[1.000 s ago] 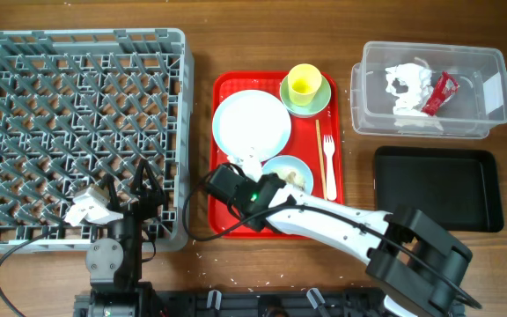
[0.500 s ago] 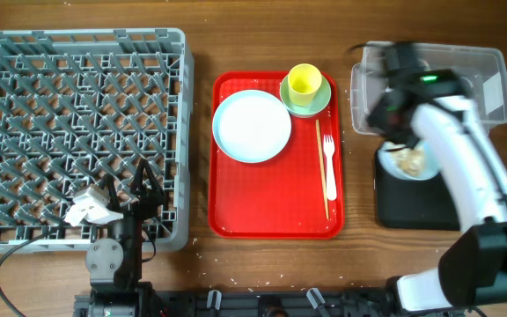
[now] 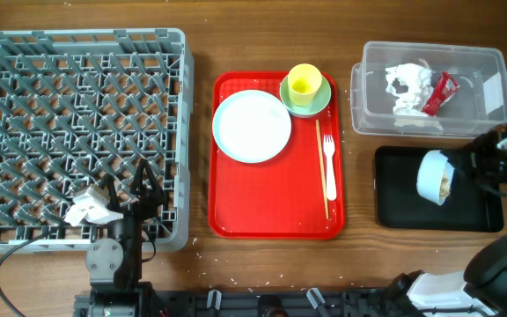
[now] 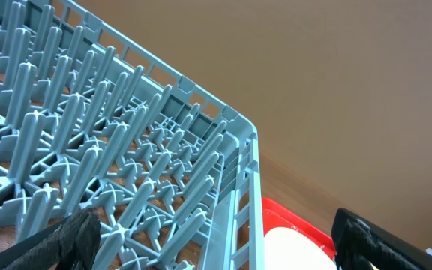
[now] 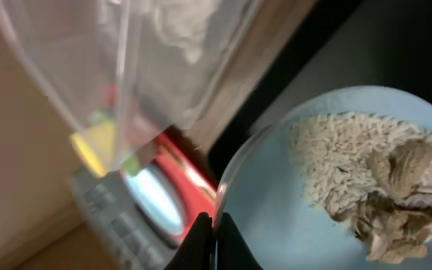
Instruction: Sort waste into correct bins and load items into the dishwasher rack
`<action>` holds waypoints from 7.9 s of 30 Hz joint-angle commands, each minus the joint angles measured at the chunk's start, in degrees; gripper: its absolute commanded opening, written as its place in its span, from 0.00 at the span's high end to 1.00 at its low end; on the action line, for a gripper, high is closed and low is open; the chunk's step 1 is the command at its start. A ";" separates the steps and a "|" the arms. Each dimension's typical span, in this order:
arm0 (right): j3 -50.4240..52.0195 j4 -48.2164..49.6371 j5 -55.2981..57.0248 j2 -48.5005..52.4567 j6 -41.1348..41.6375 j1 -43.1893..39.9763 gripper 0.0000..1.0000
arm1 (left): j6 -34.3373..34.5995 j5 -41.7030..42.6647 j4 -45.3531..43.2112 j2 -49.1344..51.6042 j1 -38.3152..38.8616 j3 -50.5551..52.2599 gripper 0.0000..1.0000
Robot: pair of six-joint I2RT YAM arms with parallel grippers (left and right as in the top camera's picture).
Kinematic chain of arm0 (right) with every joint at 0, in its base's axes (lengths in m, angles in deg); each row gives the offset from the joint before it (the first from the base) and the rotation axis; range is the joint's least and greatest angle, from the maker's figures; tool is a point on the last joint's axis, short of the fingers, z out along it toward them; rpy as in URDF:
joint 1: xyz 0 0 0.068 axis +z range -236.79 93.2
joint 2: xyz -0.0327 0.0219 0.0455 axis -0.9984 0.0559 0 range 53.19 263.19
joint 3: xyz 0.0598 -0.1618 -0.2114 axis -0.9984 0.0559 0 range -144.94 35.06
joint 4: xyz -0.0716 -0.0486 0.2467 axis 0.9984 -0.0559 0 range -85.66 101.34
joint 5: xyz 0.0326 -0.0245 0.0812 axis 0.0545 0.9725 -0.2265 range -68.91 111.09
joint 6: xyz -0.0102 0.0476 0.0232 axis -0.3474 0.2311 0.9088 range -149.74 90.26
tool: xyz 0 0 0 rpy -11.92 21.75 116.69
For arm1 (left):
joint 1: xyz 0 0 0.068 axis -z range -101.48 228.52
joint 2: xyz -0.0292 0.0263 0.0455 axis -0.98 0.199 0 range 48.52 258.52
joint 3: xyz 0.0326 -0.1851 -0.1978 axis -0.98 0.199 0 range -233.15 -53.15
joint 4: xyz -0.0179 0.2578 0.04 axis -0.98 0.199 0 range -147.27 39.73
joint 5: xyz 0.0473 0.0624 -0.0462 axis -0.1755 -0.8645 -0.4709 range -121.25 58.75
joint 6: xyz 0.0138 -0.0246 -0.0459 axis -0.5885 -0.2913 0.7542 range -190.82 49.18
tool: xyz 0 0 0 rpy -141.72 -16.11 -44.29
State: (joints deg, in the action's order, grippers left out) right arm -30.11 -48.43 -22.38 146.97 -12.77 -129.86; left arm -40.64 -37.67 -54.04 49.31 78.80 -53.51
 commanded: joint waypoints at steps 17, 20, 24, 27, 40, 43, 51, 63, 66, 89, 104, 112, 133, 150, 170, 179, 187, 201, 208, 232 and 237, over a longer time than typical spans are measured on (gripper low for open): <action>1.99 4.79 -17.62 2.10 5.51 -11.02 0.96 | 0.11 -0.98 0.13 -0.42 0.22 0.04 0.00; 1.99 2.16 -17.55 5.66 2.89 -11.80 0.96 | 0.11 -0.98 0.15 -0.42 0.22 0.04 0.00; 1.99 -0.02 -20.46 9.38 -1.66 -13.51 0.96 | 0.11 -0.98 0.15 -0.42 0.22 0.04 0.00; 1.97 -5.01 -24.11 9.62 -8.02 -14.53 0.96 | 0.11 -0.98 0.15 -0.42 0.22 0.04 0.00; 1.97 -0.98 -28.04 9.64 -9.29 -15.93 0.96 | 0.11 -0.98 0.15 -0.42 0.22 0.04 0.00; 1.97 -3.52 -29.35 9.64 -10.71 -15.93 0.96 | 0.11 -0.98 0.15 -0.42 0.22 0.04 0.00; 2.08 -32.59 -30.56 2.12 -48.96 -11.72 0.96 | 0.13 -0.98 0.15 -0.42 0.22 0.04 0.00; 2.08 17.11 39.17 -15.76 29.16 75.52 0.96 | 0.11 -0.98 0.15 -0.42 0.22 0.04 0.00; 2.08 21.62 51.10 -6.62 40.92 94.09 0.96 | 0.11 -0.98 0.15 -0.42 0.22 0.04 0.00; -10.14 5.92 52.63 -18.08 28.17 43.10 0.00 | 20.85 23.89 -14.34 -0.42 0.26 0.04 0.00; -10.14 5.92 52.63 -18.01 28.20 43.10 0.00 | -21.24 15.85 50.36 76.06 31.26 -73.48 0.00; -10.14 5.92 52.61 -18.01 28.17 43.10 0.00 | -14.05 18.16 51.71 88.59 46.86 -73.64 0.00; -10.14 5.92 52.63 -18.01 28.17 43.10 0.00 | 15.56 -3.21 47.32 105.00 55.06 -69.92 0.57; -10.14 5.92 52.63 -18.01 28.17 43.10 0.00 | 15.19 -2.05 45.13 105.00 57.86 -68.94 0.96; -10.14 5.92 52.61 -18.01 28.17 43.10 0.00 | -14.84 50.69 33.90 79.28 -2.89 -77.00 0.96; -10.14 5.92 52.63 -18.01 28.20 43.10 0.00 | 4.00 81.50 2.43 104.94 -22.25 -77.00 0.96; -10.14 5.92 52.63 -18.01 28.20 43.10 0.00 | 9.11 78.79 -2.14 108.89 -27.30 -76.56 0.96; -10.14 5.92 52.63 -18.01 28.17 43.10 0.00 | 8.63 76.87 0.94 115.16 -36.59 -76.37 0.93; -10.14 5.92 52.63 -18.01 28.20 43.10 0.00 | 8.66 76.91 1.14 111.25 -40.63 -76.37 0.75; -10.14 5.92 52.63 -18.01 28.20 43.10 0.00 | -18.80 6.21 25.53 109.11 40.24 -76.37 0.55; -10.14 5.92 52.63 -18.01 28.20 43.10 0.00 | -20.81 2.01 24.37 115.47 42.42 -76.37 0.57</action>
State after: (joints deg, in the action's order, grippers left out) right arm -39.68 -42.66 30.12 128.74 15.99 -86.63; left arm -59.94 -31.83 -29.11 161.44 120.81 -130.01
